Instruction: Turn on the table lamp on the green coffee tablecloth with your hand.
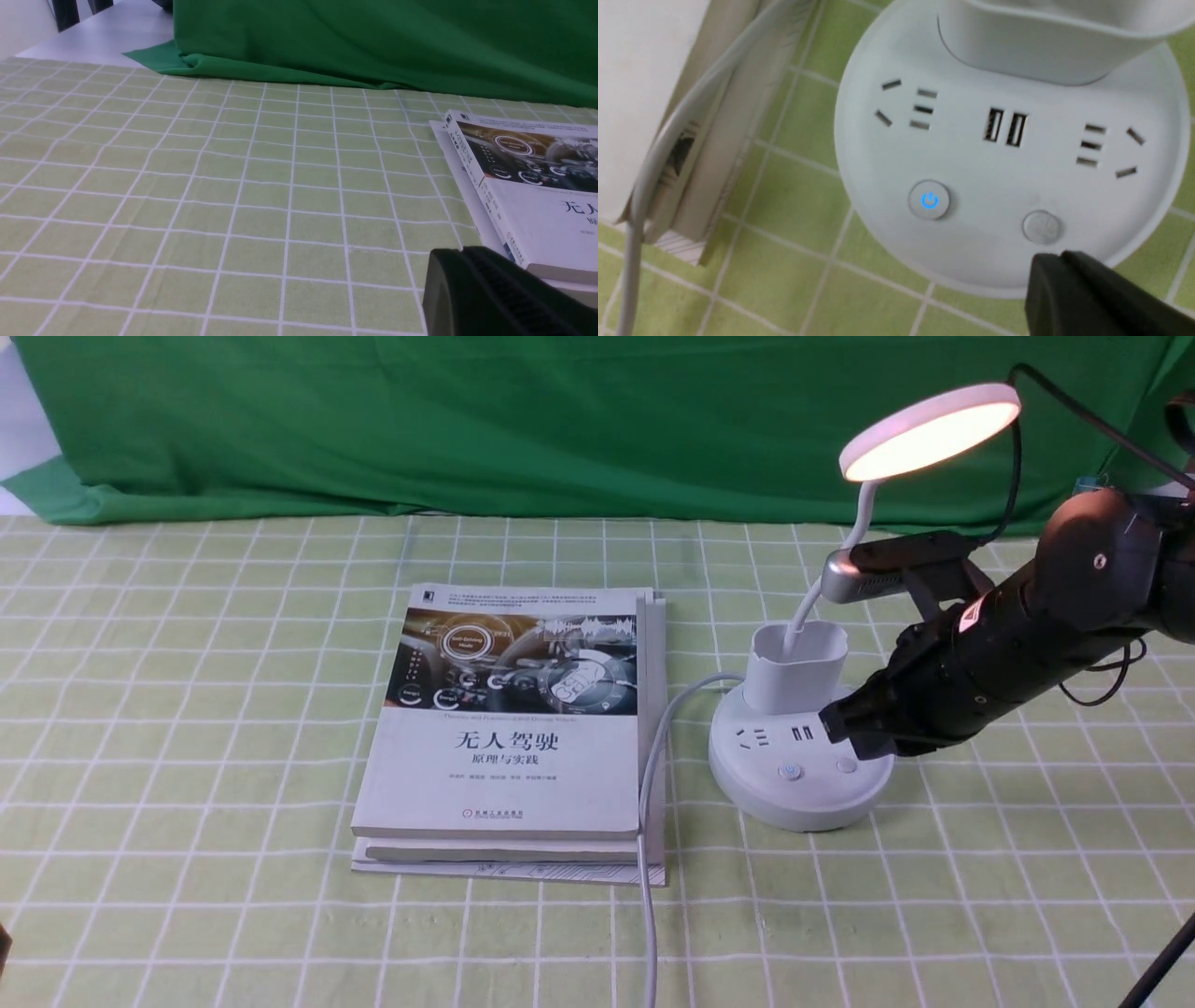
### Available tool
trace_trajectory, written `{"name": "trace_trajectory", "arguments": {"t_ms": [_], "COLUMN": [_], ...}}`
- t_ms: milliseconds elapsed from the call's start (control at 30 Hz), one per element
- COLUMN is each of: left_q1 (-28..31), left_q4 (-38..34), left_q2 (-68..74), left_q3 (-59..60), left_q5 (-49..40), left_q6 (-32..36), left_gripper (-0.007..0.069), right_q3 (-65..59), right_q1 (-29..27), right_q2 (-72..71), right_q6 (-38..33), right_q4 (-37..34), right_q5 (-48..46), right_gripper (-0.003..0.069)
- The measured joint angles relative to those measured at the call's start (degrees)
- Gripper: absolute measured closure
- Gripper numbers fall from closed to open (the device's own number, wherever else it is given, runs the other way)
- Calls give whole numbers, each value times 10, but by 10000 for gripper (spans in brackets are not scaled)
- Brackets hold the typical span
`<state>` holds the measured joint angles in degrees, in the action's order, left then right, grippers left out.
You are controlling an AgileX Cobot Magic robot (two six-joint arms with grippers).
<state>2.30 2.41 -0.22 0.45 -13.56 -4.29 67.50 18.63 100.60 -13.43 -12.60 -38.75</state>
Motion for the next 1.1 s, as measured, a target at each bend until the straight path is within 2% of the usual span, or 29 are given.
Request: {"name": "trace_trajectory", "arguments": {"t_ms": [300,600,733,867,1100], "left_q1": [0,0,0,0,0], "left_q4": [0,0,0,0,0], "left_q2": [0,0,0,0,0], "left_q3": [0,0,0,0,0], "left_q5": [0,0,0,0,0], "left_q6": [0,0,0,0,0], "left_gripper": [622,622,622,622,622], "right_q3": [-42,-205,-240,-247,-248], "right_q1": [18,22,22,22,22], "right_q2": [-94,-315,-388,-452,-508], "right_q6": [6,33,54,82,87], "right_q4": [4,5,1,-2,-4], "right_q5": [-29,-20,-40,-54,-17], "right_gripper": [625,625,624,611,586]}}
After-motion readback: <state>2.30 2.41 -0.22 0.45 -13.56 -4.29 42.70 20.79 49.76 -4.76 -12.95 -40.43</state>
